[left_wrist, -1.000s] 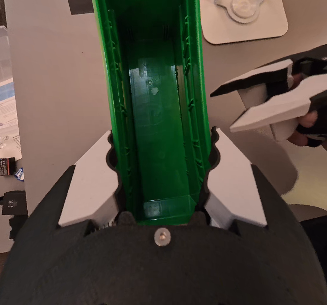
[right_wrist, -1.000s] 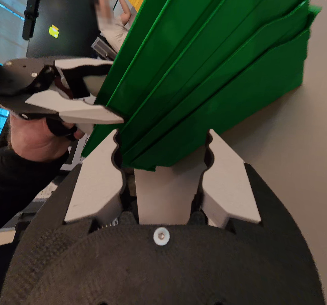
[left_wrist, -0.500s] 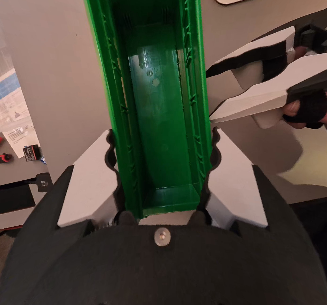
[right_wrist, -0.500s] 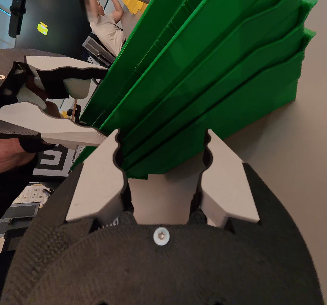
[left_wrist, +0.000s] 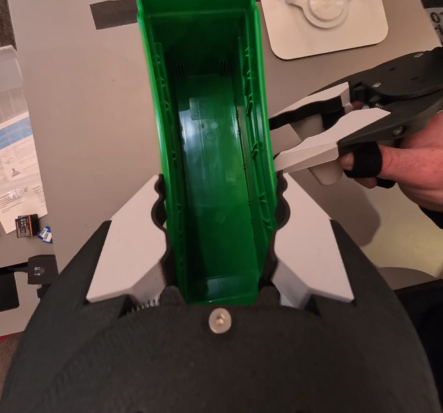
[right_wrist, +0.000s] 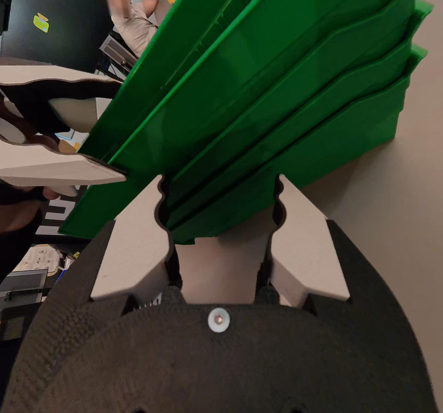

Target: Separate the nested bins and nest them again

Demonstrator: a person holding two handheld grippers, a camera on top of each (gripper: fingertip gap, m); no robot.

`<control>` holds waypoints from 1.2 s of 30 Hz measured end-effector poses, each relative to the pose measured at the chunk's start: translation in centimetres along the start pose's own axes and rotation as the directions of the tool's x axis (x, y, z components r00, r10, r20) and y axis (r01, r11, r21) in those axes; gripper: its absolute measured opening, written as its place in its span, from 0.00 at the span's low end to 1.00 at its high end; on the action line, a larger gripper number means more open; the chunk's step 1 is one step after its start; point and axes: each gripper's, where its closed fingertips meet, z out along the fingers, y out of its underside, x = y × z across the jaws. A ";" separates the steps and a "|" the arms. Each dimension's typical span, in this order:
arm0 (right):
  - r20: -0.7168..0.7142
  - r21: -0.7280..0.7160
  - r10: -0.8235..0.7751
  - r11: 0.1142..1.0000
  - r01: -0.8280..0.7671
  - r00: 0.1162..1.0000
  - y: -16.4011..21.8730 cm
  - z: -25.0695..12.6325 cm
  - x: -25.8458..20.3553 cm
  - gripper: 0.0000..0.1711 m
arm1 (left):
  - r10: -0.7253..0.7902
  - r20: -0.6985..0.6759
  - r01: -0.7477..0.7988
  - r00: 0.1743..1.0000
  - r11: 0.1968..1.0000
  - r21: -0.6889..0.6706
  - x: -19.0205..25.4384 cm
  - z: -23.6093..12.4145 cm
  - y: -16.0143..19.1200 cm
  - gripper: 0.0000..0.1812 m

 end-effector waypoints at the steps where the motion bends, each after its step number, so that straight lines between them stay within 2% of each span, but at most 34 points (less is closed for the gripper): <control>1: 0.002 -0.004 0.003 1.000 -0.003 1.000 0.0 0.1 0.0 0.51 | -0.001 -0.004 0.001 1.000 1.000 -0.007 -0.1 -0.1 0.0 0.51; 6: 0.007 -0.007 -0.003 1.000 0.003 1.000 -0.1 0.1 -0.1 0.51 | 0.011 -0.012 -0.011 1.000 0.999 0.032 -0.2 -1.4 -1.6 0.51; 11: 0.012 0.002 0.001 1.000 -0.001 1.000 -0.2 -0.1 -0.3 0.50 | 0.019 -0.008 -0.019 1.000 1.000 0.022 0.0 -2.0 -1.7 0.51; 14: 0.011 0.002 0.005 1.000 -0.005 1.000 0.0 -0.2 -0.1 0.50 | 0.012 -0.006 -0.013 1.000 0.999 -0.029 0.1 -2.1 -1.1 0.54; 16: 0.017 0.005 0.014 1.000 -0.015 1.000 0.1 -0.2 -0.1 0.50 | -0.019 -0.017 0.016 1.000 0.992 -0.129 -0.1 -1.6 0.5 0.57; 19: 0.016 0.005 0.012 1.000 -0.012 1.000 0.1 -0.2 -0.1 0.49 | -0.040 -0.025 0.034 0.999 0.980 -0.197 -0.1 -1.0 2.1 0.60; 23: 0.017 -0.006 0.004 1.000 -0.004 1.000 0.4 0.0 -0.4 0.49 | -0.050 -0.027 0.043 0.998 0.975 -0.219 0.0 -1.1 2.3 0.55; 29: 0.024 -0.004 0.011 1.000 -0.011 1.000 0.9 -0.3 -0.5 0.49 | -0.044 -0.028 0.040 0.999 0.987 -0.155 0.4 -2.1 0.9 0.49; 36: 0.039 0.001 0.026 1.000 -0.026 0.999 1.6 -1.2 -0.7 0.48 | -0.039 -0.038 0.035 0.999 0.995 -0.090 0.5 -4.2 -1.2 0.48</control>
